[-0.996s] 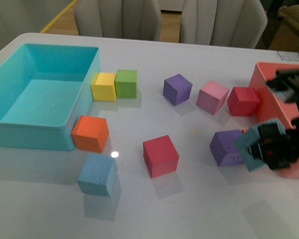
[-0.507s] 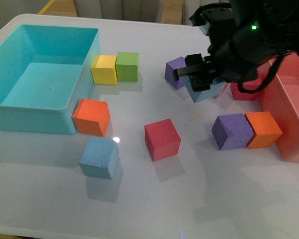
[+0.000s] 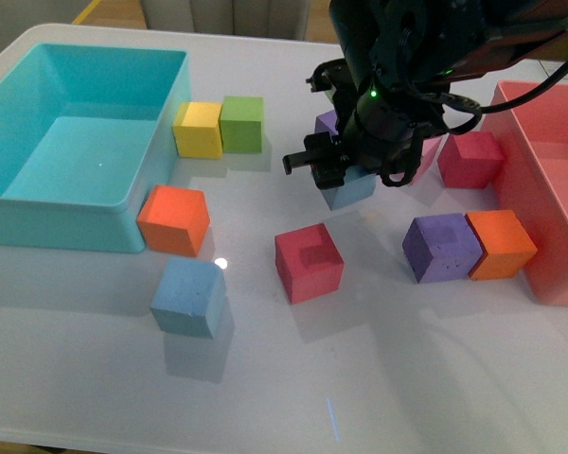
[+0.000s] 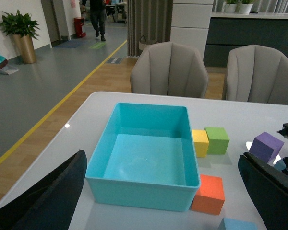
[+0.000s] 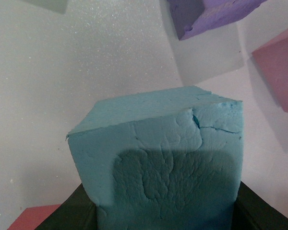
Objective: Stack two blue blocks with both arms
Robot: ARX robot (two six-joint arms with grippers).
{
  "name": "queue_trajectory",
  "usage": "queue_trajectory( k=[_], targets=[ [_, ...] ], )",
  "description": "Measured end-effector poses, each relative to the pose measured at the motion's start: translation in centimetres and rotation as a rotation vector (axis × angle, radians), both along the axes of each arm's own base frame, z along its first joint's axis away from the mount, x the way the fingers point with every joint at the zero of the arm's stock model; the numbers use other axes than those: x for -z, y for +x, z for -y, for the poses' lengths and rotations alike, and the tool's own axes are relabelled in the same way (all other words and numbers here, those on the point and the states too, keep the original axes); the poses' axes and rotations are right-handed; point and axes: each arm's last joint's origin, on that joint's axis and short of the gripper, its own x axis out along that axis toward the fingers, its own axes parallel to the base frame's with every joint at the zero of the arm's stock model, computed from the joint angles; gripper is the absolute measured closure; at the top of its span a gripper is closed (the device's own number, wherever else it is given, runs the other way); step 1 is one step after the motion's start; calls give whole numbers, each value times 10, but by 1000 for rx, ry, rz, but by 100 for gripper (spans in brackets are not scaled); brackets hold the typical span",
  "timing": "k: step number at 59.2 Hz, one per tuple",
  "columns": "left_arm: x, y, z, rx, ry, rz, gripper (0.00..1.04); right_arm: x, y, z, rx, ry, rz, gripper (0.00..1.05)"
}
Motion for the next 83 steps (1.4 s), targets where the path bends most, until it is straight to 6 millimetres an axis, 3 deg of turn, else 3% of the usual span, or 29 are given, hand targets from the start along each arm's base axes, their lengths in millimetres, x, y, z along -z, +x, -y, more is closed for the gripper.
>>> queue_trajectory(
  k=[17,30,49,57,64,73,79,83],
  targets=[
    [0,0,0,0,0,0,9,22,4,-10,-14,-6,-30,59],
    [0,0,0,0,0,0,9,22,4,-10,-17,-4,-29,59],
    [0,0,0,0,0,0,9,23,4,-11,-31,16,8,10],
    [0,0,0,0,0,0,9,19,0,-8,-50,14,52,9],
    [0,0,0,0,0,0,9,-1,-6,-4,-69,51,127,9],
    [0,0,0,0,0,0,9,-53,-23,11,-98,154,278,9],
    [0,0,0,0,0,0,9,-92,-51,31,-99,182,415,9],
    [0,0,0,0,0,0,9,-107,-71,43,-104,183,478,9]
  ],
)
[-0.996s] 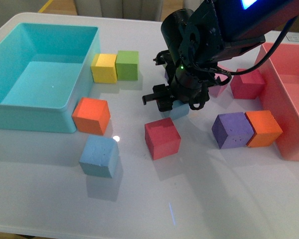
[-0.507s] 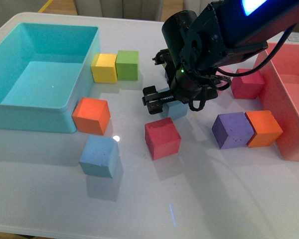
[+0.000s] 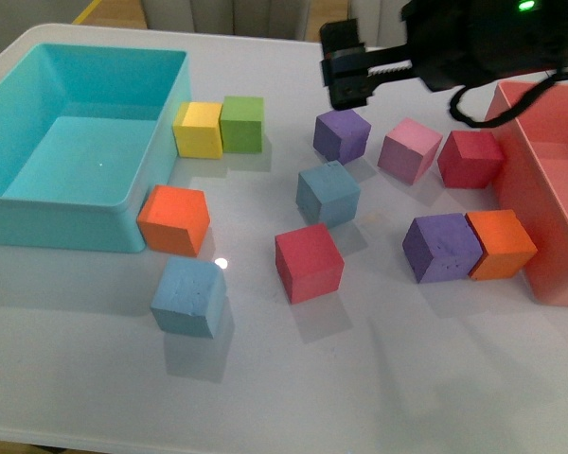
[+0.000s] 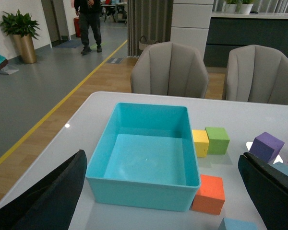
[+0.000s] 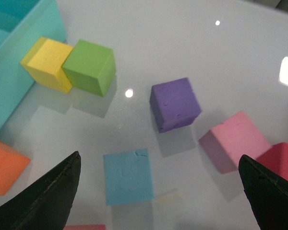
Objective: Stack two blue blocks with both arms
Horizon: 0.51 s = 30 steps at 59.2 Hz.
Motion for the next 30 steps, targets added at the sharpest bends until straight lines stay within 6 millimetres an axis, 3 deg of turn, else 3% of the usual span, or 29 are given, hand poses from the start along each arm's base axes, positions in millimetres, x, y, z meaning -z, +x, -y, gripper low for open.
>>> queue_trajectory(
  k=[11,19,24,30],
  targets=[
    [0,0,0,0,0,0,9,-27,-72,36,-7,-25,131,9],
    [0,0,0,0,0,0,9,-32,-83,41,4,-35,170,10],
    [0,0,0,0,0,0,9,-23,-92,52,215,48,358,25],
    [0,0,0,-2,0,0,9,-20,-117,78,283,140,476,46]
  ],
)
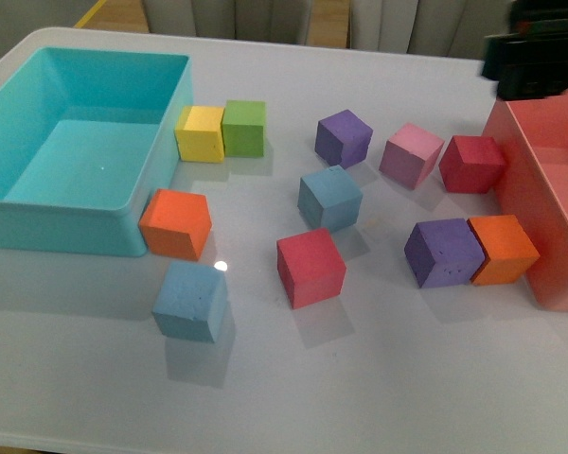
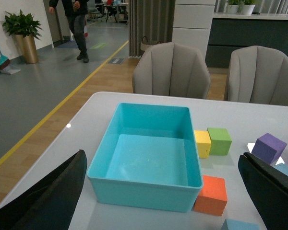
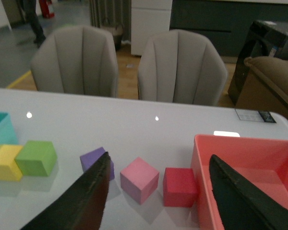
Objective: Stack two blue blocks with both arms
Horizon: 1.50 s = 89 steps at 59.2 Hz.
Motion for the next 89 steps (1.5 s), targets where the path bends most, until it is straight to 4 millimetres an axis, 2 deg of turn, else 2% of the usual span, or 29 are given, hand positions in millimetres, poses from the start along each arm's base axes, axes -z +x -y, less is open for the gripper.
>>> queue_trajectory(
  k=[4,8,16,18,50,89],
  targets=[
    [0,0,0,2,0,0,9,-4,-17,14,0,24,31,61],
    [0,0,0,2,0,0,9,0,-30,26,7,25,22,75],
    [0,0,0,2,0,0,9,12,-50,39,3,26,11,100],
    [0,0,0,1,0,0,9,14,-54,41,1,24,7,103],
    [0,0,0,1,0,0,9,13,-104,72,10,33,9,103],
    [0,0,0,2,0,0,9,2,-133,73,8,33,42,103]
  ],
)
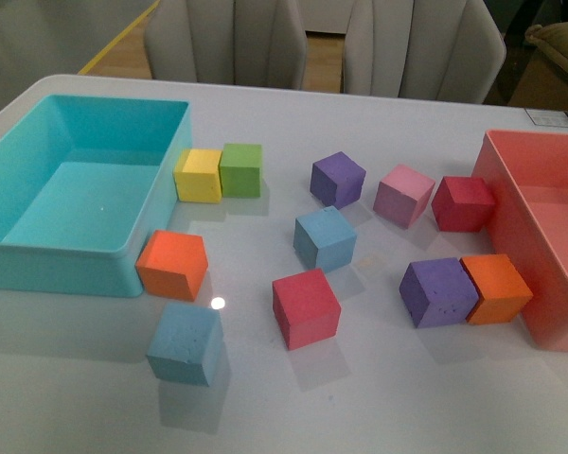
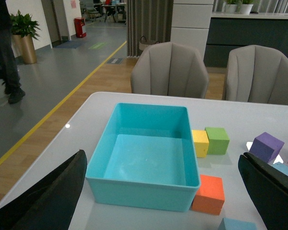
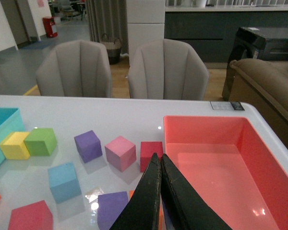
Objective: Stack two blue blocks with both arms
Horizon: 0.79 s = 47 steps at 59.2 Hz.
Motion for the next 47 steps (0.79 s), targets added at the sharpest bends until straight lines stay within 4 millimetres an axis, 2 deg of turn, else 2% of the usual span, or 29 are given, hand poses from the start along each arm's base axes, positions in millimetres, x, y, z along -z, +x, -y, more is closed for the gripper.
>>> queue_trajectory(
  k=[33,40,47],
  targets=[
    [0,0,0,0,0,0,9,0,-12,0,0,0,1,103],
    [0,0,0,0,0,0,9,4,-22,0,0,0,-19,103],
    [0,0,0,0,0,0,9,3,-23,0,0,0,-5,103]
  ],
)
